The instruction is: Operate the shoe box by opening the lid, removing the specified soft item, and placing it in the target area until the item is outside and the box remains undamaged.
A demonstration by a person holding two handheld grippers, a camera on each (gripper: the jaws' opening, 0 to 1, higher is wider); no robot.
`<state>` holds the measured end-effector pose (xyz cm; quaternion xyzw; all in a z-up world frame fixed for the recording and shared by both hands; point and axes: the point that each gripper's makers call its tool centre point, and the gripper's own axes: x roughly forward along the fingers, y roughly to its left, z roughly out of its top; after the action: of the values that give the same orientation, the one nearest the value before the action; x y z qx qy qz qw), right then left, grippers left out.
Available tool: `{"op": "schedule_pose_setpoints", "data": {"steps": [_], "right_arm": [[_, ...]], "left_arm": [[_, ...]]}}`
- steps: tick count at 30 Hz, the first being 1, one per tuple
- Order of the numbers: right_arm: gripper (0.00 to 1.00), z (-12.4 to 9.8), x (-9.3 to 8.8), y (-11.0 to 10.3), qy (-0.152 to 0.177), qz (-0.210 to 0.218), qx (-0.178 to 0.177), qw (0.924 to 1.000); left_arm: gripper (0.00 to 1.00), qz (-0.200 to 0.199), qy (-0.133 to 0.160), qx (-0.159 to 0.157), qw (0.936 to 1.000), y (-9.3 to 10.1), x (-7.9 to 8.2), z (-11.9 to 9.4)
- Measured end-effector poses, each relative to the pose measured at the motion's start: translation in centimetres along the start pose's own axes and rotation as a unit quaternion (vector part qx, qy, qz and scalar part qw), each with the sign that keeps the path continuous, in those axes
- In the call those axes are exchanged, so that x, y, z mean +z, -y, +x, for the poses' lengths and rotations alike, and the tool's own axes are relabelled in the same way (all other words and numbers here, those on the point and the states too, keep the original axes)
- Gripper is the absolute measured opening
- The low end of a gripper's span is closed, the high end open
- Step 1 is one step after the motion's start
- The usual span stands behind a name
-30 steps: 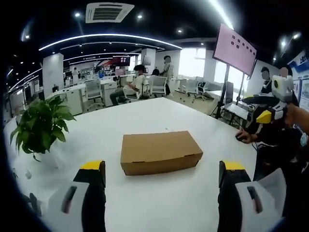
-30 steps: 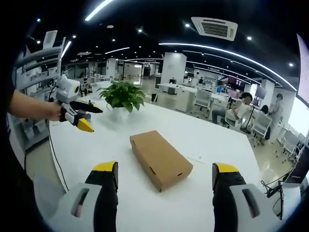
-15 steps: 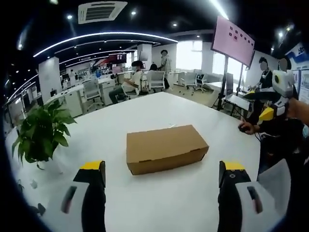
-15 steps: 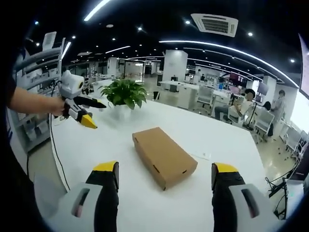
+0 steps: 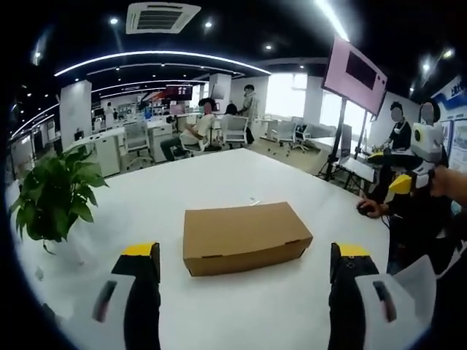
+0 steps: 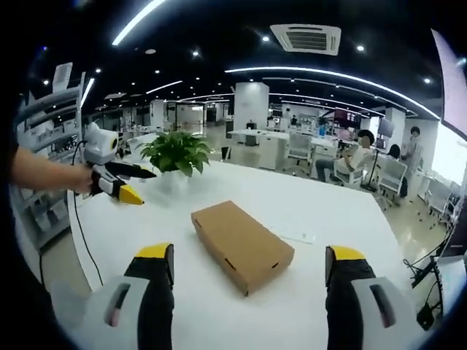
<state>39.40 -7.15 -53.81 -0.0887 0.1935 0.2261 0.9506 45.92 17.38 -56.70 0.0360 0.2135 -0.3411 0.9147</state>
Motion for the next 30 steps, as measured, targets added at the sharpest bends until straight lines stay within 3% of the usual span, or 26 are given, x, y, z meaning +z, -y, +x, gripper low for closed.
{"op": "schedule_pose_setpoints", "data": {"steps": [2, 4, 8, 10, 14, 18, 21, 26, 28, 30], "right_arm": [[0.77, 0.2, -1.6, 0.3, -0.035, -0.036, -0.004, 0.9987], [0.72, 0.2, -2.9, 0.8, -0.065, -0.053, -0.022, 0.9962], [0.71, 0.3, -3.6, 1.1, -0.064, -0.03, -0.025, 0.9972], [0.69, 0.3, -4.0, 1.4, -0.066, -0.022, -0.03, 0.9971], [0.64, 0.4, -4.6, 2.0, -0.049, 0.042, -0.037, 0.9972], [0.64, 0.2, -5.5, 3.0, -0.055, 0.048, -0.055, 0.9958], [0.66, 0.3, -6.2, 2.8, -0.053, 0.067, -0.047, 0.9952], [0.68, 0.6, -7.0, 2.4, -0.065, 0.055, -0.047, 0.9952], [0.72, 0.9, -6.6, 2.0, -0.056, 0.057, -0.038, 0.9961], [0.82, 1.7, -6.2, 1.8, -0.047, 0.059, -0.028, 0.9967]], "left_arm": [[0.86, -0.004, 0.001, 0.006, 1.0, -0.3, -0.1, 0.1], [0.87, -0.023, 0.008, 0.008, 0.9997, -0.5, -0.5, 0.4], [0.88, -0.025, -0.019, 0.017, 0.9994, -0.9, -2.4, 1.1], [0.9, -0.022, -0.021, 0.016, 0.9994, -1.1, -2.7, 1.3], [0.91, -0.02, -0.015, 0.002, 0.9997, -1.2, -2.7, 1.8], [0.92, -0.017, -0.028, -0.002, 0.9995, -1.4, -3.0, 2.1], [0.92, -0.015, -0.036, -0.002, 0.9993, -1.6, -3.3, 2.6], [0.84, -0.017, -0.037, -0.006, 0.9992, -1.7, -3.6, 3.7], [0.87, -0.017, -0.044, -0.009, 0.9988, -1.7, -3.9, 4.4], [0.88, 0.001, -0.049, -0.01, 0.9987, -1.9, -4.2, 5.1]]}}
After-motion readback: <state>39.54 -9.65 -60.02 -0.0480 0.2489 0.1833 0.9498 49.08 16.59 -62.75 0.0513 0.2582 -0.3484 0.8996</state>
